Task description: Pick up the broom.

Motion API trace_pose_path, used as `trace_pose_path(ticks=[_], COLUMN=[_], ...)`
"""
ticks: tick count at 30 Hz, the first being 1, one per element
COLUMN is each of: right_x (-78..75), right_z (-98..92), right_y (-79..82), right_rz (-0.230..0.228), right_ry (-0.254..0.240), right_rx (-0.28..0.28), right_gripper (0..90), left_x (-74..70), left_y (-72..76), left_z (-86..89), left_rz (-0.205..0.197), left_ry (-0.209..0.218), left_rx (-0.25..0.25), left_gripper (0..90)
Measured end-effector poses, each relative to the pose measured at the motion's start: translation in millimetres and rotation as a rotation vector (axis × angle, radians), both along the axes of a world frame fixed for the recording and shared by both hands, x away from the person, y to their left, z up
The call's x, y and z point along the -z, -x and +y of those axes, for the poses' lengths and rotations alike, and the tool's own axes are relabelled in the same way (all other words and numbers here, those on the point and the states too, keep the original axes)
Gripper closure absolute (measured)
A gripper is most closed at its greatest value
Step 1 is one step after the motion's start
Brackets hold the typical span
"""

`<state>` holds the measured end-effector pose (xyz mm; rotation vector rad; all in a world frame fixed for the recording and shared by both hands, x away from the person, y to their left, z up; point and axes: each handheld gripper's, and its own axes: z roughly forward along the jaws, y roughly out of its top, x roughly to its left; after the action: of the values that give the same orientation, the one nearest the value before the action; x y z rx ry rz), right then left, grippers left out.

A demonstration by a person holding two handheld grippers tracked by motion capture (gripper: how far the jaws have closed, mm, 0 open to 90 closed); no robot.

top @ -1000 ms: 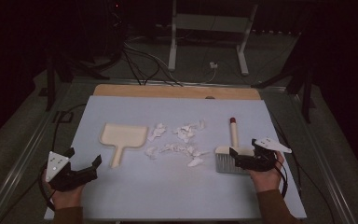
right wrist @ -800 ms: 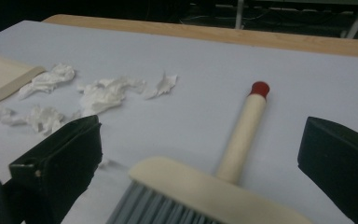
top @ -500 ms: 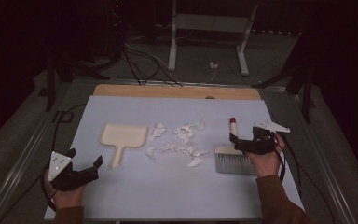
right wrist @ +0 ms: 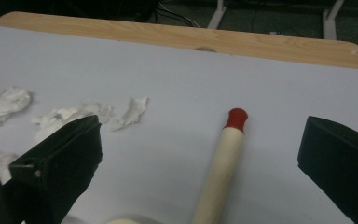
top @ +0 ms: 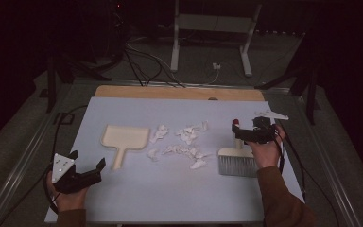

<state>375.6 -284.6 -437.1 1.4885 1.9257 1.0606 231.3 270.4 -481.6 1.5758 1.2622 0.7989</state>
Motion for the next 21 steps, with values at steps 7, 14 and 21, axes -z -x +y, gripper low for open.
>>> trace_pose_path(ticks=[7,14,21], right_x=[-1.0,-3.6,0.8], right_z=[2.0,4.6,5.9], right_y=[-17.3,-29.9,-44.5], right_rz=[0.023,0.038,0.07], right_ry=[0.016,0.037,0.05], right_rx=[0.014,0.02,0.033], right_gripper=[0.0,0.0,0.0], left_x=[0.3,0.2,0.4], left_y=[0.1,0.7,0.5], left_z=[0.6,0.5,0.2], left_rz=[0.0,-0.003,-0.003], left_ry=[0.003,0.001,0.002], left_rx=[-0.003,-0.008,-0.009], left_gripper=[1.2,1.2,1.2])
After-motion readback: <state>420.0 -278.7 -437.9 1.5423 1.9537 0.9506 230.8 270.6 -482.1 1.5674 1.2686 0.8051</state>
